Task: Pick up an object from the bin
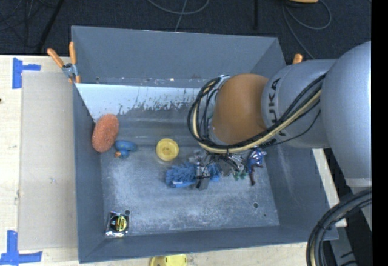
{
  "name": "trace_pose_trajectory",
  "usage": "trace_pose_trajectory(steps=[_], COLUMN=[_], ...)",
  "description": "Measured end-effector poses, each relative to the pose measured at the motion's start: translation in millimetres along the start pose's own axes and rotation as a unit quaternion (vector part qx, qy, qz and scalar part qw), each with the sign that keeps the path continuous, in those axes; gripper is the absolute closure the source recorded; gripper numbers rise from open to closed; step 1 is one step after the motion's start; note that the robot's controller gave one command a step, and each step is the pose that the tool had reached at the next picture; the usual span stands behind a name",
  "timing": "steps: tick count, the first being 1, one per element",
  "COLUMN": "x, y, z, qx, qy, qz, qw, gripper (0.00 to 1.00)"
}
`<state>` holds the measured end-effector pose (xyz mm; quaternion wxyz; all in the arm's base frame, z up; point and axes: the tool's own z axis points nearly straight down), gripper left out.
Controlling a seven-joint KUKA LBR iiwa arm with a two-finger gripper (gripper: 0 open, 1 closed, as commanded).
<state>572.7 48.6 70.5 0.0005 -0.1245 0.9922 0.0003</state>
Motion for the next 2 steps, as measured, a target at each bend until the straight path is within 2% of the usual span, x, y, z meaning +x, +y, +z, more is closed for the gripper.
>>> trace_pose_trajectory(steps=[1, 2], x=[1.2, -17.8], y=[-7.0, -52.5], z=[0.0, -132.8], qx=[0.0, 0.0], qy=[0.0, -0.0007], qz=[-0.009, -0.013], qw=[1.0, 0.9999], gripper=[1.0, 1.0])
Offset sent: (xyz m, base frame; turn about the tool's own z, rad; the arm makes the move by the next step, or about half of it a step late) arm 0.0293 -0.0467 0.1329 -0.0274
